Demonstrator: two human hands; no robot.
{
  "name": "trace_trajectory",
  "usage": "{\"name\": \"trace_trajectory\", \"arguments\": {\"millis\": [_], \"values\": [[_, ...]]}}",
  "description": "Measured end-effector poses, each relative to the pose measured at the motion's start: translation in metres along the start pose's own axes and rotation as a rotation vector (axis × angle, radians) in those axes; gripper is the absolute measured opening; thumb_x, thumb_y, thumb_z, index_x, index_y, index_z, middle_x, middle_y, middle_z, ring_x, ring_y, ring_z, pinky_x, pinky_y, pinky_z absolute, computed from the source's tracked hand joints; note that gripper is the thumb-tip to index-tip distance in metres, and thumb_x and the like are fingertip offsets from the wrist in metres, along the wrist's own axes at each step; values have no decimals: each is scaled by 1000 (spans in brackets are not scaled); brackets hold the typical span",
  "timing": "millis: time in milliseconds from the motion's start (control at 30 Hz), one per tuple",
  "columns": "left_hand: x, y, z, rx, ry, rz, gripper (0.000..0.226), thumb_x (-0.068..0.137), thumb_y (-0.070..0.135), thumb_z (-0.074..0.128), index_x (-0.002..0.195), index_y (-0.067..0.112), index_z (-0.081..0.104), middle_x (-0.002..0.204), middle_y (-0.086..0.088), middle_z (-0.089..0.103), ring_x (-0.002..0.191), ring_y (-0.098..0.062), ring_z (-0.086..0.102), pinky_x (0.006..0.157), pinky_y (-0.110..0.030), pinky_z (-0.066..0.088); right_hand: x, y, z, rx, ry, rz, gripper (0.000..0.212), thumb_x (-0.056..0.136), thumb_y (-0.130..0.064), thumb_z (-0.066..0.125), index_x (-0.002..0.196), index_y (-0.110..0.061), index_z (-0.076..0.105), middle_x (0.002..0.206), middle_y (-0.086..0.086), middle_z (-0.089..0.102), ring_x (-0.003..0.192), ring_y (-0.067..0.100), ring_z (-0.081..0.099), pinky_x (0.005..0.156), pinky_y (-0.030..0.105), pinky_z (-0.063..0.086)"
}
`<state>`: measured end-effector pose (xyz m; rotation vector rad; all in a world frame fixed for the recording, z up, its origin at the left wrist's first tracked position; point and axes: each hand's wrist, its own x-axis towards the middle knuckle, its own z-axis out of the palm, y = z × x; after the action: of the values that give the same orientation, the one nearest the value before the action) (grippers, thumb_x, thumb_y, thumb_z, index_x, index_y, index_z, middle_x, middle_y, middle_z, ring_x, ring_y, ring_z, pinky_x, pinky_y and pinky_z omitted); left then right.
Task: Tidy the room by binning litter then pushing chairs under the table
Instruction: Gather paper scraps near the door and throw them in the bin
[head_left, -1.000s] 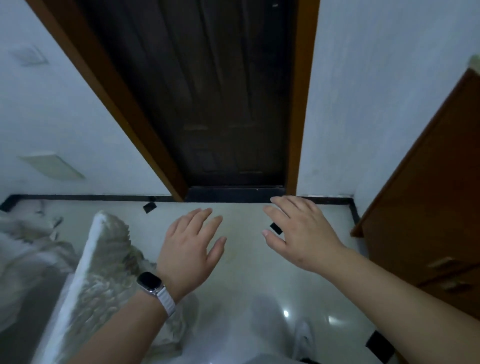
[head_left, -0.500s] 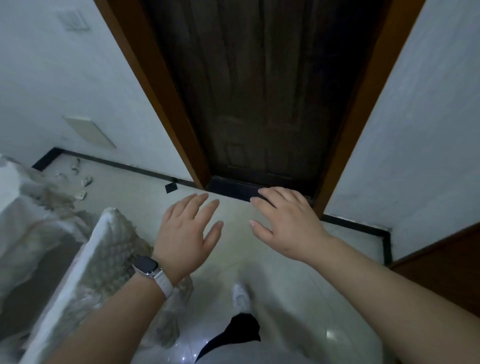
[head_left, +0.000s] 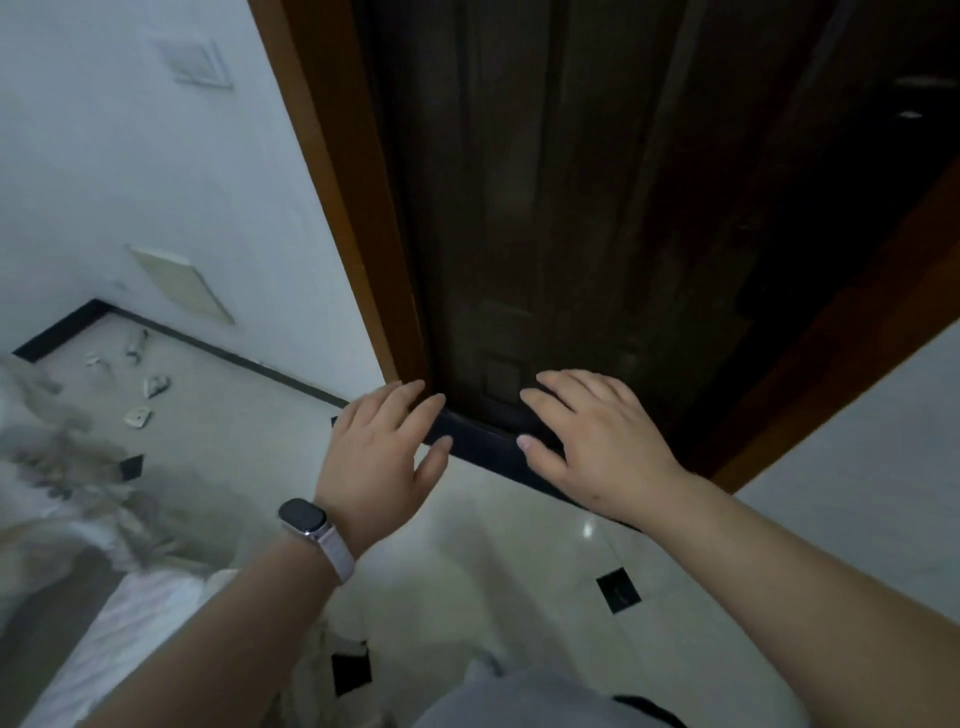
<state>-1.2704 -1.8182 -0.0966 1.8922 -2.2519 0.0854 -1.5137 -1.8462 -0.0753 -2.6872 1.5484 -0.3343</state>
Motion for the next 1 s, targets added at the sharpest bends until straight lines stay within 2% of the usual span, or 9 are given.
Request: {"name": "trace_trajectory", "arguments": {"millis": [167, 267, 400, 567, 700, 900, 1000], "values": [[27, -46, 4, -22, 68, -57, 48, 96, 49, 39, 132, 24, 57, 135, -3, 59, 126, -28, 52, 104, -47, 41, 70, -10, 6, 15, -25, -45, 54, 94, -53, 37, 133, -22, 57, 138, 1, 55, 129, 23, 47, 107, 42, 36], [44, -71, 11, -23, 54, -118, 45, 95, 48, 39, 130, 25, 57, 135, -3, 58, 127, -29, 51, 104, -46, 40, 115, -6, 12, 10, -60, -85, 57, 94, -55, 34, 136, -23, 55, 141, 1, 52, 132, 23, 44, 109, 41, 34], [63, -94, 28, 0, 76, -194, 43, 93, 46, 45, 126, 23, 60, 132, -4, 60, 125, -30, 53, 101, -46, 42, 172, 0, 31, 55, -74, -149, 58, 93, -55, 33, 135, -22, 56, 140, 1, 53, 131, 24, 45, 108, 44, 35], [104, -121, 41, 32, 81, -295, 43, 91, 45, 47, 126, 22, 60, 131, -5, 61, 123, -31, 54, 100, -47, 44, 249, 11, 58, 98, -162, -275, 61, 96, -57, 24, 144, -25, 43, 151, 0, 40, 140, 21, 31, 115, 41, 22], [148, -134, 34, 85, 123, -375, 41, 90, 44, 49, 125, 24, 57, 131, -6, 61, 123, -32, 54, 100, -45, 42, 309, 22, 69, 168, -140, -380, 52, 97, -52, 34, 138, -23, 49, 144, 0, 46, 134, 19, 34, 111, 41, 27], [188, -151, 22, 161, 148, -489, 45, 89, 43, 52, 125, 18, 62, 131, -8, 61, 121, -33, 55, 97, -47, 44, 384, 22, 79, 211, -177, -549, 59, 94, -54, 29, 134, -18, 54, 139, 6, 52, 130, 25, 43, 108, 44, 32], [184, -162, 23, 180, 149, -533, 45, 90, 44, 52, 125, 18, 63, 131, -8, 61, 120, -33, 55, 97, -46, 43, 400, 12, 85, 245, -138, -586, 55, 93, -53, 34, 128, -18, 59, 132, 5, 57, 124, 24, 49, 104, 44, 37]]}}
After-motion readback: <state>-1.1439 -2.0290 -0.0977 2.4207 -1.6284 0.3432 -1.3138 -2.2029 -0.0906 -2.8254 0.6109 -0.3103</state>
